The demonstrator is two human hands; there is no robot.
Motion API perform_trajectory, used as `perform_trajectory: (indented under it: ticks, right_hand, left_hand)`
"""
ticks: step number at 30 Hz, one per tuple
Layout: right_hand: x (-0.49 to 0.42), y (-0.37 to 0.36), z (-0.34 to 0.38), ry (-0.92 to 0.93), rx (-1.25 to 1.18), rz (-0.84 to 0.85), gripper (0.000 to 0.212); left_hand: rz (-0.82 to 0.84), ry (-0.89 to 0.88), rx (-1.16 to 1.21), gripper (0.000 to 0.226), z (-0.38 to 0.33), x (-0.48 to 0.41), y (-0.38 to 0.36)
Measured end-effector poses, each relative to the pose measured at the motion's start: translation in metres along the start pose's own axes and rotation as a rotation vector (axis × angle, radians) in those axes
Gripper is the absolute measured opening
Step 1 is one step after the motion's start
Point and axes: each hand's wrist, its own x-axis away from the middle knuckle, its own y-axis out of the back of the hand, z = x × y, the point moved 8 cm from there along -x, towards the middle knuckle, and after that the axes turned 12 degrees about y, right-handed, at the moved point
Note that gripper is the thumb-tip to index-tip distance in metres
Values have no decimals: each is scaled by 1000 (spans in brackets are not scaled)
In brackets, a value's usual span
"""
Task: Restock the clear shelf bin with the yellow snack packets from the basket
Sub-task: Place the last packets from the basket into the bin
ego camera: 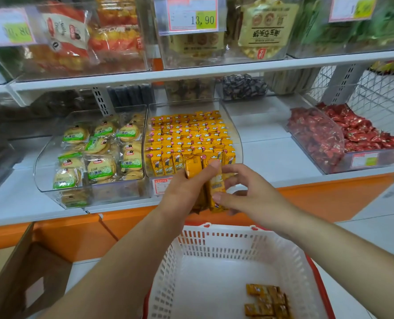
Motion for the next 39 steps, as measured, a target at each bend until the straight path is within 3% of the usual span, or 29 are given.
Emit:
perform_trajectory:
  ticks: [2,7,9,13,16,18,20,24,33,39]
  right_hand:
    - [1,2,-3,-25,-68,-4,62]
    - [0,2,-5,-22,-87,70,83]
    - [-2,3,-6,-19,-105,110,86]
    - [-7,3,-5,-18,-167,100,71]
    - [-15,16,-3,14,-164,-6,62]
    - [-25,34,4,83,-119,-110,43]
    - [-38,54,12,154,-5,-209,31]
    - [-75,68,29,266,368,-232,36]
    - [-144,39,3,274,1266,118,41]
    - [-152,28,-18,276,1412,188,39]
  left_hand:
    - [-4,44,41,44,3,-1,2]
    - [-1,22,-21,16,5,-4,8]
    - [-10,19,-49,19,5,-4,11]
    - [-69,19,-63,28,5,-6,20]
    - [-116,15,-67,21,2,-6,30]
    - [-145,15,-69,21,0,-7,37]
    - [-165,12,-60,20,-2,-6,43]
    - [-156,10,-71,20,-5,-3,45]
    - [-146,-40,-106,11,-12,-2,48]
    - [-163,-44,-107,18,-12,-2,52]
